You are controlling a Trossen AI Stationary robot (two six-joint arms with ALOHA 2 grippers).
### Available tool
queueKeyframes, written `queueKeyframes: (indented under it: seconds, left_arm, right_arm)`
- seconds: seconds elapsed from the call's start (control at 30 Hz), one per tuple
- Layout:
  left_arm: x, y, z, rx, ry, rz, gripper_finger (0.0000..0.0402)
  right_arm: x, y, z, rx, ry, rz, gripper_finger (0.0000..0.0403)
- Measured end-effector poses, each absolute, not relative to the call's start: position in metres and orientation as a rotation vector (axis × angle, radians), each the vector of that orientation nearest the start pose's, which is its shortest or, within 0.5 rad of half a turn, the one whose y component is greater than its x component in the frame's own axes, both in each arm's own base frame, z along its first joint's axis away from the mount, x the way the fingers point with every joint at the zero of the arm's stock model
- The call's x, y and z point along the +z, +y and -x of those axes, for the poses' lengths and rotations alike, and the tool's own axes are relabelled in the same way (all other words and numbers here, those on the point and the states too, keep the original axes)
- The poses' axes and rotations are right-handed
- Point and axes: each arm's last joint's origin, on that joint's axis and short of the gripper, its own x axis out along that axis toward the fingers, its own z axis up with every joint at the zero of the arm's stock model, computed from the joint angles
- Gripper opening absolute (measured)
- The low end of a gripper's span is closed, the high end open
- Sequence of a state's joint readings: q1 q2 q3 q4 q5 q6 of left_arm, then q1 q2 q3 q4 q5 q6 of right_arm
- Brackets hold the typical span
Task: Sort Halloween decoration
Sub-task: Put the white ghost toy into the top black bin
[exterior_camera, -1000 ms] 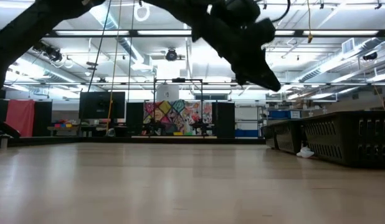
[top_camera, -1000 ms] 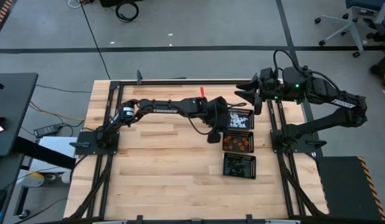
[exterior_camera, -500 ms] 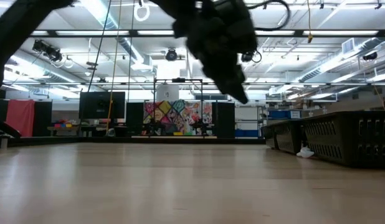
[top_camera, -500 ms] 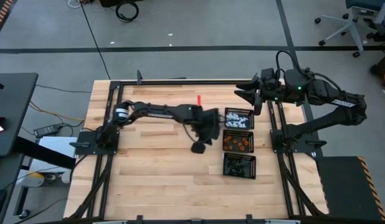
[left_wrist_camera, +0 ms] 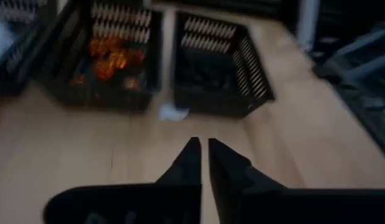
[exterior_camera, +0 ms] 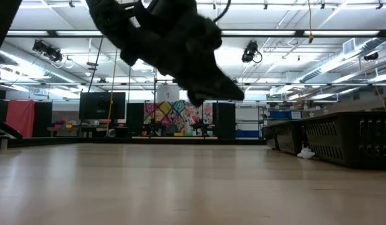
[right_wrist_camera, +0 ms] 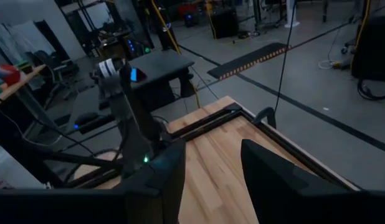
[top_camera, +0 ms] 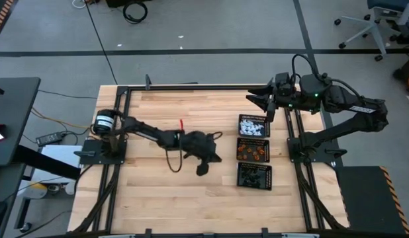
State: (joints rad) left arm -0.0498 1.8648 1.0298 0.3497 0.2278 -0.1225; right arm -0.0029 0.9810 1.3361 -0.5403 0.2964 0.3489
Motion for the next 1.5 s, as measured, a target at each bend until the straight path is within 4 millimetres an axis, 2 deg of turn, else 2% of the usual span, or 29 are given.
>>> queueKeyframes:
  seconds: [0.1,0.37,0.57,0.7,0.93,1.3,1.5]
  left_arm:
    - [0.153,-0.037,-0.394,-0.176,0.501,0.151,0.0046]
    - [0.118,-0.065,-0.417,-0.121,0.472,0.132,0.0180]
    - [0.101,-0.081,-0.436,-0.056,0.468,0.115,0.0237]
    - [0.096,-0.083,-0.447,-0.010,0.452,0.150,0.0250]
    - [0.094,-0.079,-0.451,0.115,0.426,0.167,0.0251]
    - [0.081,-0.089,-0.458,0.102,0.387,0.224,0.0251]
    - [0.078,-0.096,-0.470,0.138,0.362,0.225,0.0252]
  right_arm:
    - [0.446,-0.009,-0.181,-0.327,0.125,-0.321,0.0160]
    - [0.442,-0.009,-0.195,-0.327,0.140,-0.349,0.0160]
    - [0.438,-0.007,-0.202,-0.297,0.162,-0.367,0.0160]
    - [0.438,-0.004,-0.203,-0.283,0.166,-0.366,0.0160]
    - [0.439,0.001,-0.203,-0.257,0.162,-0.365,0.0160]
    - [0.439,0.006,-0.203,-0.231,0.162,-0.363,0.0160]
    - [0.440,0.007,-0.203,-0.224,0.156,-0.365,0.0160]
